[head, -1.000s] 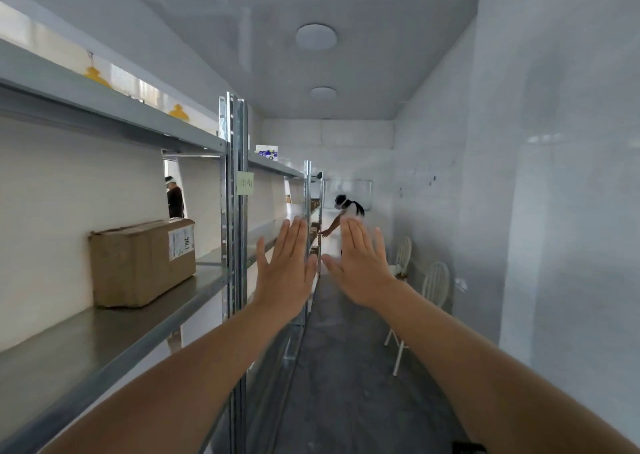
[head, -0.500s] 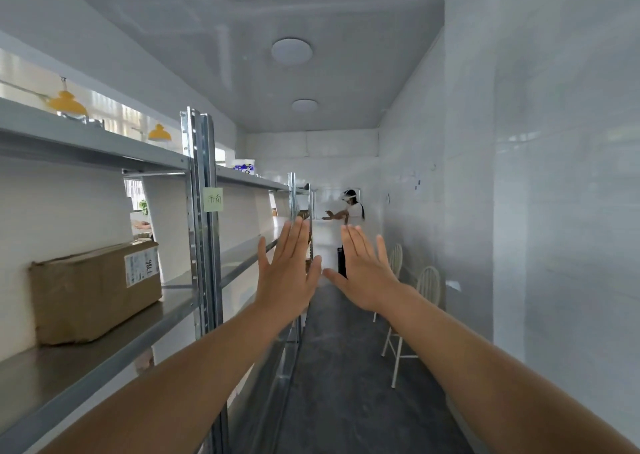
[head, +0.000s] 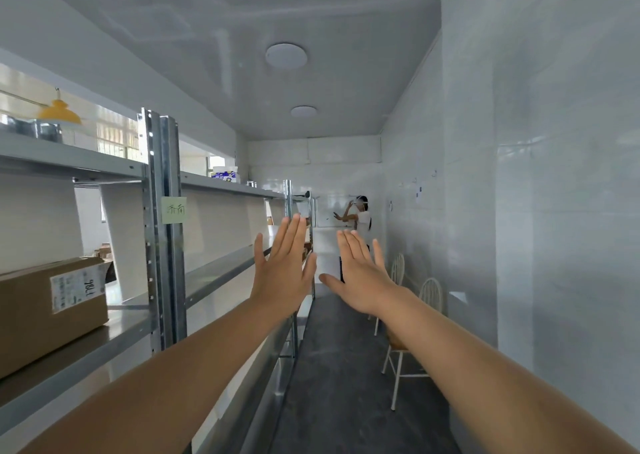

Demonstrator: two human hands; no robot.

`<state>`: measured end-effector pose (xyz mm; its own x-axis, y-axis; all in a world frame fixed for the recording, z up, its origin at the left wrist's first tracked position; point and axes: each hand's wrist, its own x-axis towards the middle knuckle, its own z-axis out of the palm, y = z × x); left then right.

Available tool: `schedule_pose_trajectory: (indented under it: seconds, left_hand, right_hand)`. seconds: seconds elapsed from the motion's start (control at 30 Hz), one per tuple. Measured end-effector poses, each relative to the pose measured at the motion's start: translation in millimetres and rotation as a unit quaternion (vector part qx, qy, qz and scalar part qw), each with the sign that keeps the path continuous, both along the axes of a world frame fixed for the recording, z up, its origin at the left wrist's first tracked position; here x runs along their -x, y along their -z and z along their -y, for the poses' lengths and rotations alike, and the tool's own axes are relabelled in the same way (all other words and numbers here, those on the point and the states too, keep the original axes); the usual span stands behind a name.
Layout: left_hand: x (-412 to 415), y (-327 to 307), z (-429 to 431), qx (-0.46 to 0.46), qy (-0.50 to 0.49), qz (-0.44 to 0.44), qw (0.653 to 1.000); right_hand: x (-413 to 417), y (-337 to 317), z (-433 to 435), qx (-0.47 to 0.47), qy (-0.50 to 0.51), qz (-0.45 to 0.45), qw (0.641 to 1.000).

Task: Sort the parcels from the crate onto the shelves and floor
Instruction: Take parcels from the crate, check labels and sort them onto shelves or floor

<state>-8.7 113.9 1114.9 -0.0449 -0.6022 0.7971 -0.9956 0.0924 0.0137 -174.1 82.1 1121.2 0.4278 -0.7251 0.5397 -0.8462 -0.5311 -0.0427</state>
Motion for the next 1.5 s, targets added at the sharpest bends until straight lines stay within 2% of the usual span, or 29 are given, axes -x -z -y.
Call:
schedule_pose_trajectory:
  seconds: [0.27,0.6,0.8,1.23,1.5]
  left_hand:
    - [8.5,20.0,42.2,-0.024,-0.027,0.012,0.999]
    - [-15.0,24.2,88.1,-0.019,0.006,0.012,1.000]
    - [-48.0,27.9,118.9,-0.010,-0.012,-0.056,0.998]
    - [-130.9,37.4,148.8,-0.002,0.005,-0.027,1.000]
    - [-135.8,60.6,156.7,-0.041,0.029,-0.014,0.999]
  right_hand:
    - [2.1,12.8,48.7,-0.011,-0.018,0.007,1.000]
    - [-19.9,22.0,86.9,-0.022,0.005,-0.003,1.000]
    - [-52.3,8.6,101.3,-0.011,0.025,-0.011,1.000]
    - [-131.8,13.3,126.4,0.023,0.078,-0.017,0.996]
    - [-149.7,26.6,140.6,0.018,0.085,-0.044,0.995]
